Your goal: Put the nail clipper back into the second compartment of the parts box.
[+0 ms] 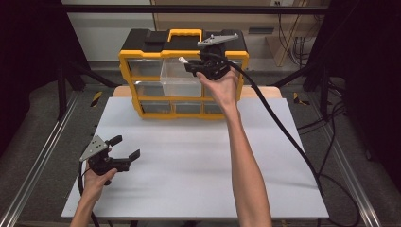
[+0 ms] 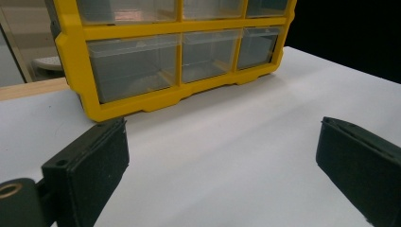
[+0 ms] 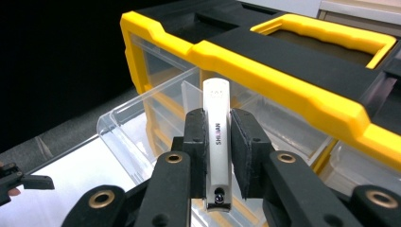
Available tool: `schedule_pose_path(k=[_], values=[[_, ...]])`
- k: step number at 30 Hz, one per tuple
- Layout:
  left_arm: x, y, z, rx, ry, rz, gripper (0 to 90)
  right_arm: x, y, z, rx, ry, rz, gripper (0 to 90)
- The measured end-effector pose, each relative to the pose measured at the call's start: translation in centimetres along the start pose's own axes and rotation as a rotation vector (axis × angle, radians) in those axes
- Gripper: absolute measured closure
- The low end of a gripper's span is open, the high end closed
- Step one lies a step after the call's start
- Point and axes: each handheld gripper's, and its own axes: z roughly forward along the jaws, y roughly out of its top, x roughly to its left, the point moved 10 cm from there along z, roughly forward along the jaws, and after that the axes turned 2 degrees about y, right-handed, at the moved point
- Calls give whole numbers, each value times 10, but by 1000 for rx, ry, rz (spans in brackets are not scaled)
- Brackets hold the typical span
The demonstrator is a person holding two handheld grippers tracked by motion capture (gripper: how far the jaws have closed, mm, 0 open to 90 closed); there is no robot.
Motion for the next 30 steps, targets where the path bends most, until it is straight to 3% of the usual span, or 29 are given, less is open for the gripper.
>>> schedule_pose_path(k=[23, 30], values=[[1, 1, -1, -5, 1, -1, 34, -4, -19, 15, 92, -21, -6, 772], [0, 1, 0, -5, 0, -1, 34, -3, -19, 15, 88, -28, -14, 769]])
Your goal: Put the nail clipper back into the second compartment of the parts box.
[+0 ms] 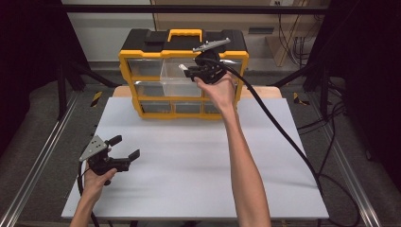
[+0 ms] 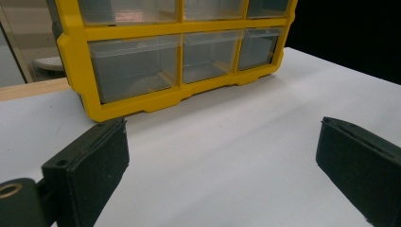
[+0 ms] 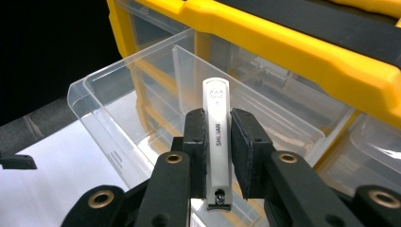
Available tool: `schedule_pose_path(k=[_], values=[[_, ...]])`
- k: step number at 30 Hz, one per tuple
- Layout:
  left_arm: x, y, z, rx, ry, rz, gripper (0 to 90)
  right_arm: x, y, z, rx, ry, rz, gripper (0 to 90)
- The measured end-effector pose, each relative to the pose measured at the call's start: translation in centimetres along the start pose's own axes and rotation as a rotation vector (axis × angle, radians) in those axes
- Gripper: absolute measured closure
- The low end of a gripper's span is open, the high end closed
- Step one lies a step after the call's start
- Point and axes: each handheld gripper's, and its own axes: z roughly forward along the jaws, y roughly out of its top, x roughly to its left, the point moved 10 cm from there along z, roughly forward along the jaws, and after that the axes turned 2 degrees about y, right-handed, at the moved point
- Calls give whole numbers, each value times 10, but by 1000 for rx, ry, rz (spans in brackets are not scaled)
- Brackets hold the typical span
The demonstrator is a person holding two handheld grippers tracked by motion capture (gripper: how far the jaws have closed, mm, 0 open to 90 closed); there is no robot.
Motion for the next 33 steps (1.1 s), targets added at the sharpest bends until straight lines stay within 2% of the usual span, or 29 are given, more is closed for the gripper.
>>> schedule_pose_path(k=[5, 9, 10, 11, 12, 13, 14, 16, 17, 20, 23, 29, 33], values=[[0, 0, 0, 0, -1, -2, 34, 0, 8, -6, -65, -14, -5, 669], [0, 0, 0, 3, -2, -2, 34, 0, 16, -17, -128, -16, -3, 528], [0, 0, 0, 3, -2, -2, 34, 0, 16, -17, -128, -16, -3, 528], [0, 0, 0, 2, -2, -1, 34, 1, 20, -24, -160, -9, 3, 461], [0, 0, 0, 2, -2, -1, 34, 1, 20, -24, -160, -9, 3, 461], [0, 0, 0, 2, -2, -2, 34, 1, 23, -30, -188, -10, 3, 376], [0, 0, 0, 3, -2, -2, 34, 0, 23, -33, -201, -17, -1, 340], [0, 0, 0, 3, -1, -2, 33, 0, 24, -36, -211, -20, -4, 310], [0, 0, 0, 3, -2, -2, 33, 0, 23, -42, -233, -26, -4, 237], [0, 0, 0, 2, -2, -2, 33, -1, 20, -53, -249, -45, -3, 133], [0, 0, 0, 2, -2, -2, 33, 0, 13, -62, -257, -43, -6, 86], [0, -1, 1, 7, -3, -2, 33, 4, -5, -75, -269, -23, -11, 55], [-1, -2, 2, 11, -4, 2, 33, 5, -16, -79, -258, -26, -15, 45]])
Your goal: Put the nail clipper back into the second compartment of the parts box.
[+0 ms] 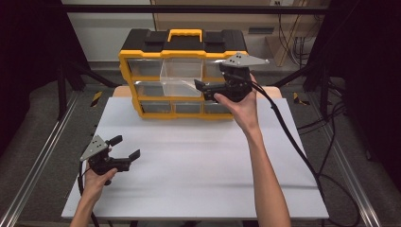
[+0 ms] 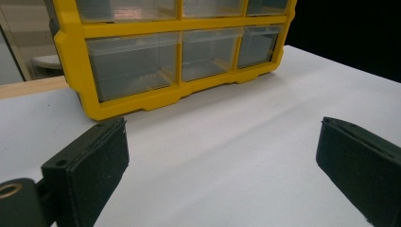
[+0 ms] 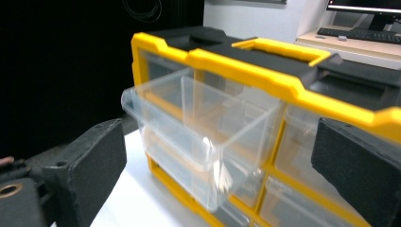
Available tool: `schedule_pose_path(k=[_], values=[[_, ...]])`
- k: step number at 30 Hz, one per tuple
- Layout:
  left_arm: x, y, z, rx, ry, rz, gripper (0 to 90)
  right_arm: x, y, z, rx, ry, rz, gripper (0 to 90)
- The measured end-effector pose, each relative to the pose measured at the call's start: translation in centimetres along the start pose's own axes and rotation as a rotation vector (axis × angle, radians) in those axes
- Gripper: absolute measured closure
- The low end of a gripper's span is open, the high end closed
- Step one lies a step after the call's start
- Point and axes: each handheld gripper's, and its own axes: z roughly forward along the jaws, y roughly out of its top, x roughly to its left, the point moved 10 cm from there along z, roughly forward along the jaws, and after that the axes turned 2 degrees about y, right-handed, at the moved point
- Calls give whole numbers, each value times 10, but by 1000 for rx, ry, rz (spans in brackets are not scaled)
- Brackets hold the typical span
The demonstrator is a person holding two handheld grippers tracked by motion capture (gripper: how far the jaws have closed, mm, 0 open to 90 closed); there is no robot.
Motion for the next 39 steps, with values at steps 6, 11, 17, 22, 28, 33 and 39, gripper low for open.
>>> schedule_pose_path(k=[6, 11, 17, 22, 28, 33, 39], values=[[0, 0, 0, 1, 0, 0, 32, -2, -18, -14, 11, -3, 11, 32], [-1, -1, 1, 4, -2, 4, 32, -1, -34, -27, 15, -4, 19, 30], [-1, -1, 1, 4, -1, 5, 32, -1, -50, -38, 9, -1, 34, 27], [-1, -1, 1, 8, -2, 4, 32, -2, -66, -46, 13, 3, 41, 22], [-1, -1, 1, 6, -2, 5, 32, -5, -89, -52, 31, 2, 44, 17], [-2, -2, 2, 12, -3, 8, 32, -10, -124, -61, 43, 2, 64, 13], [-2, -2, 1, 10, -1, 6, 33, -17, -157, -71, 57, -7, 88, 12]])
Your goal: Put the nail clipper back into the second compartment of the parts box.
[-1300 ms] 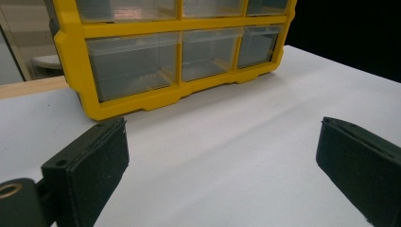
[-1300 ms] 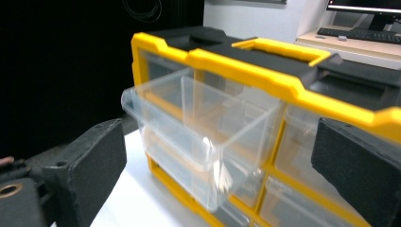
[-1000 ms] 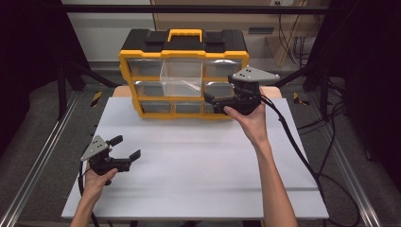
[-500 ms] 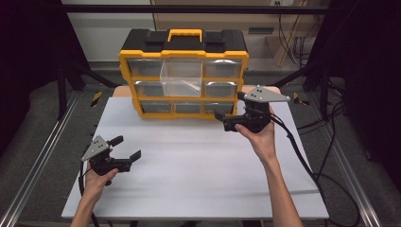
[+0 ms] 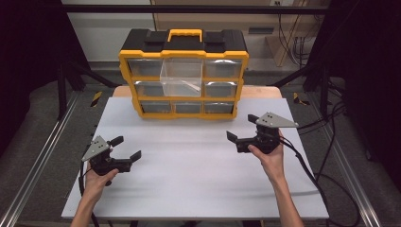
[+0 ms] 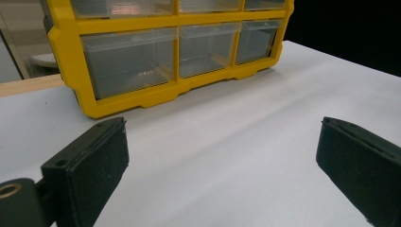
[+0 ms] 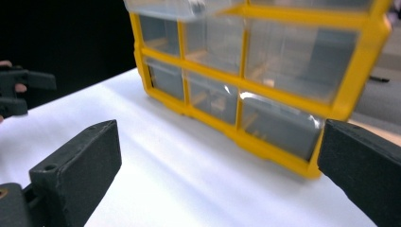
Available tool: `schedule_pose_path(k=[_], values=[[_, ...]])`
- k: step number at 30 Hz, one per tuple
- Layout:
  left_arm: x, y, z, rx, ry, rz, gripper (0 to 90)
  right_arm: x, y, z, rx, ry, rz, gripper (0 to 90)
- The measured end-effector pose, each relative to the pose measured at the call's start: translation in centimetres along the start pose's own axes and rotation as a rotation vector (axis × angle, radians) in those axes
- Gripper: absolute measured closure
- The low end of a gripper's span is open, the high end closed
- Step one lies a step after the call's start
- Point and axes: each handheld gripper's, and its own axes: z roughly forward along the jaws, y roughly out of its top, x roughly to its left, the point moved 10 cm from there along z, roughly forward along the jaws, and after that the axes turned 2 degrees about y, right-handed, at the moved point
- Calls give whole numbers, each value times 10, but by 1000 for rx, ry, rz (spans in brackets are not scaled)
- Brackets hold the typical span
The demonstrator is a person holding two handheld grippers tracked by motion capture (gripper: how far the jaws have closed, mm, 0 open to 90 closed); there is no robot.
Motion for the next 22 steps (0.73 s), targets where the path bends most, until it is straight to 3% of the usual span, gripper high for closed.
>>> schedule_pose_path(k=[2, 10, 19, 22], values=[[0, -1, 0, 2, 0, 0, 32, -6, -18, -6, 4, -5, 14, 13], [-2, -2, 2, 10, -4, 6, 32, -19, -54, -23, -16, -3, 39, 7], [-4, -3, 2, 12, -6, 5, 33, -28, -79, -34, -12, -4, 19, 5], [-4, -3, 3, 14, -7, 8, 34, -29, -86, -39, -5, 2, 42, 5]])
